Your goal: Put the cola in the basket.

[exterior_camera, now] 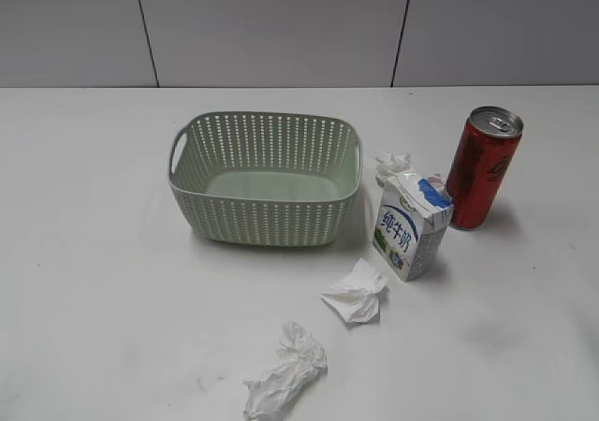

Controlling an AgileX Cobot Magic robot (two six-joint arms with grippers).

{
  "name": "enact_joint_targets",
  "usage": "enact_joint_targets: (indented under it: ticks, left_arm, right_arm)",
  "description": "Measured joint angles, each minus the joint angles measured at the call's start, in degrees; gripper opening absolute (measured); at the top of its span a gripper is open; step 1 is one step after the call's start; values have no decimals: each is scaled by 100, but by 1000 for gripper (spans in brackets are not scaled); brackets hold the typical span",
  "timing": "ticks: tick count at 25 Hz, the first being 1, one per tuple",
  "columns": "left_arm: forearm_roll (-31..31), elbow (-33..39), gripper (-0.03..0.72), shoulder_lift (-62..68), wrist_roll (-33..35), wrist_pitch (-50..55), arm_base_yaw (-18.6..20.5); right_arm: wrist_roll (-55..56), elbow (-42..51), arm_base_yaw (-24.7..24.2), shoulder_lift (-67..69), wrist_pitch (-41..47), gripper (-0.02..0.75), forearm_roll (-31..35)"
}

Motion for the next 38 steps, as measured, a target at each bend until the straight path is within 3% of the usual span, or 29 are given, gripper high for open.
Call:
enact_joint_targets:
  ticks: [7,12,18,38]
  left_arm:
    - [0,0,229,0,0,0,0]
    - [0,0,229,0,0,0,0]
    - [0,0,229,0,0,0,0]
    - [0,0,229,0,0,0,0]
  right_arm:
    - [-575,-1023,150,1581,-269,592,463]
    - [-605,-1863,619,2621,-289,592,363]
    - [-112,-2630,694,3595,-187,592,35]
    - [105,-2902,694,4572,-636,592,-88]
